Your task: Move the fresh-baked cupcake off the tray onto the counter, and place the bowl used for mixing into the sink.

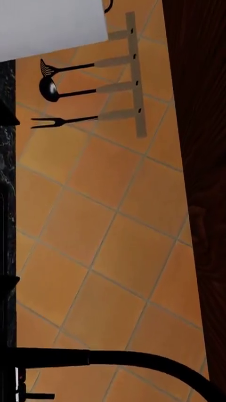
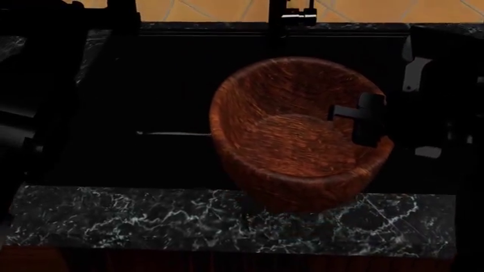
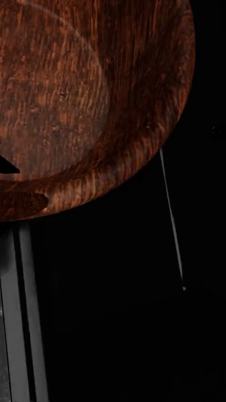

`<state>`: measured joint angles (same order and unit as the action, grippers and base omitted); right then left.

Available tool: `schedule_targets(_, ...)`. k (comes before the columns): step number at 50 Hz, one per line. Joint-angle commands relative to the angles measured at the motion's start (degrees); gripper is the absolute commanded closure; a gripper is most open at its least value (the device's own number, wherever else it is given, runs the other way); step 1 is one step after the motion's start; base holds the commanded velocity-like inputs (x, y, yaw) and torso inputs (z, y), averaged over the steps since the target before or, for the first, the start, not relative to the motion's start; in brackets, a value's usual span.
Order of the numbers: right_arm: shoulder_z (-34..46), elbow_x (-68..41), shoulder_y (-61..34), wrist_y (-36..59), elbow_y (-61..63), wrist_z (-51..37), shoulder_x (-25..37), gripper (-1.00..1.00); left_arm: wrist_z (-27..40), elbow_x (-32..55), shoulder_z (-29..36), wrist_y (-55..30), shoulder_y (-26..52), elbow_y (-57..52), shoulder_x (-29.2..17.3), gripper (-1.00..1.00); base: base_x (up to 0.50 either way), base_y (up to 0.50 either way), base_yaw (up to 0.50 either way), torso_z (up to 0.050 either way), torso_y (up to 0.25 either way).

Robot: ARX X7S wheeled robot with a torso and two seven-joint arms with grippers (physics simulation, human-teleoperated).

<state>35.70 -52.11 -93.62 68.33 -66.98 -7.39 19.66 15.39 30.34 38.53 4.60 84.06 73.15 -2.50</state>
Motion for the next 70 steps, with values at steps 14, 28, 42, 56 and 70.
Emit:
schedule_targets(14,-1.1,0.0,0.7,-1.4,-0.7,1.2,0.0,1.0,0.8,-3.2,-1.1,0.0,-1.3,-2.4,-0.4,-1.0,0.28,0.0,0.0,0.001,0.0)
schedule_targets(28,-0.9,0.4,0.6,-1.5,-1.1,1.6,0.0,1.0,0.8,-3.1,-1.0,0.0,-1.5,-2.6,-0.5,-1.0,0.28,0.0,0.0,0.0,0.001)
schedule_targets(42,-1.9,-0.3,0.8,-0.5,0.4,-0.1,0.5,1.0,0.8,-3.0,-1.0,0.1,-1.3,-2.3,-0.4,-1.0,0.27,0.0,0.0,0.0,0.001)
schedule_targets(56,-1.4,0.4,0.8,-1.2,-0.8,1.0,0.2,1.0,0.7,-2.9,-1.0,0.2,-1.1,-1.9,-0.3,-1.0,0.28,0.0,0.0,0.0,0.001)
schedule_targets(70,-2.1,-0.3,2.2,-0.4,0.6,-0.1,0.5,1.0,1.1,-2.8,-0.8,-0.6,-1.5,-3.4,-0.8,-1.0,0.2,0.0,0.0,0.0,0.001)
